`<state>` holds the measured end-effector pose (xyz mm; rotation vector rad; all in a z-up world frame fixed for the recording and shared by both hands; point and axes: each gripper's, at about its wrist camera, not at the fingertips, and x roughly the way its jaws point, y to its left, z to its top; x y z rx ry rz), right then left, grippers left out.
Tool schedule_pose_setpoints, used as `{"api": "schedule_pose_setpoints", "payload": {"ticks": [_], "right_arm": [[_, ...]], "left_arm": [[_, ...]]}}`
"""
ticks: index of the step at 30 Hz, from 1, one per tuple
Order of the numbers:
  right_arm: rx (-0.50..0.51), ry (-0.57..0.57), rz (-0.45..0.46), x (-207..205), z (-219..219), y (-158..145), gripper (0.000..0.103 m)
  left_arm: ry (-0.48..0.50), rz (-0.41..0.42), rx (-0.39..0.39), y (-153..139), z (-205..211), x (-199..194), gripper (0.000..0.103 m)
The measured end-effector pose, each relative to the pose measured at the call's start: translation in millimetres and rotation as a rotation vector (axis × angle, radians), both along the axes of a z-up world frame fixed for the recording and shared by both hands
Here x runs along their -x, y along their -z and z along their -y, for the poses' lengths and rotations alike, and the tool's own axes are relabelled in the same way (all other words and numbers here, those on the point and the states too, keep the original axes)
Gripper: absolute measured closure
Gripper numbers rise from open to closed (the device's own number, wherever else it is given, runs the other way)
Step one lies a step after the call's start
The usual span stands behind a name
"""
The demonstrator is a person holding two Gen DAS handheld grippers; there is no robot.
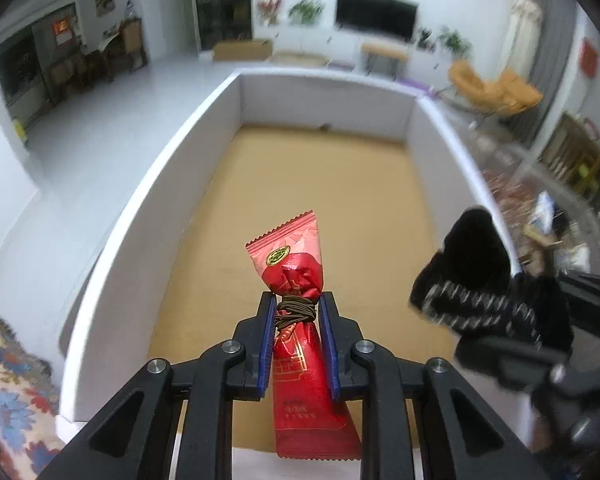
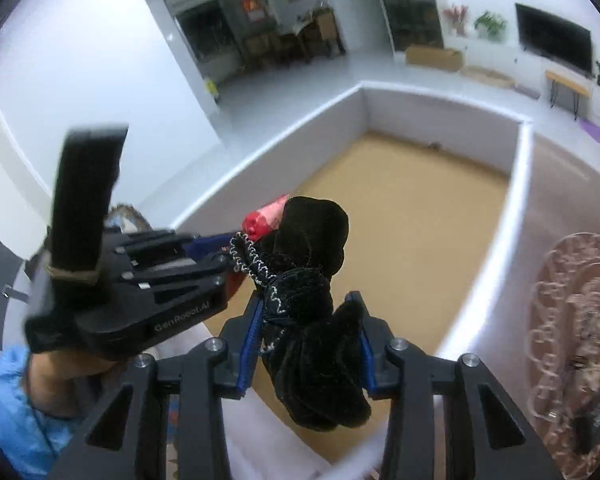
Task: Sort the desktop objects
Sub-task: 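Carry the red bag and black glove into the cardboard bin and release both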
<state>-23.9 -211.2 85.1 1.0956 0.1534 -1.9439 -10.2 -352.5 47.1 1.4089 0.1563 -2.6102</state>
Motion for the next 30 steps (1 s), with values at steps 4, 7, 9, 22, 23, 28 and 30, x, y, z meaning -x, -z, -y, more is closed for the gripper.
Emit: {"api": "schedule_pose_setpoints", "payload": {"ticks": [4, 7, 9, 22, 23, 28, 30], "right_arm": [[-0.101, 0.001, -0.026, -6.0, 18.7, 18.1, 0.040], [-0.188, -0.020, -0.087, -11.4, 27.7, 24.5, 0.039], [-0.247, -0.037, -0.123, -20.7, 31.1, 30.4, 0.039], [-0.258, -0.070, -0.130, -60.1, 21.0, 47.0, 0.036], [-0.256, -0.067, -0.130, -56.3, 26.1, 48.6, 0.036], [-0.155, -0.042, -0.128, -60.4, 20.2, 44.9, 0.034], [-0.080, -0.010, -0.150, -63.6, 5.0, 34.0, 0.021]], "left_arm": [[-0.018, 0.017, 0.103, 7.5, 2.9, -0.8, 0.024], [0.025, 0.071, 0.110, 20.1, 3.9, 2.0, 0.001], [0.049, 0.117, 0.146, 33.1, 3.2, 3.3, 0.000], [0.110, 0.116, 0.338, 43.2, 9.5, 2.6, 0.002], [0.100, 0.110, 0.329, 41.8, 14.8, 2.7, 0.002], [0.051, 0.044, 0.329, 34.1, 27.3, 0.3, 0.002], [0.013, -0.012, 0.323, 26.2, 30.3, -9.1, 0.002]]}}
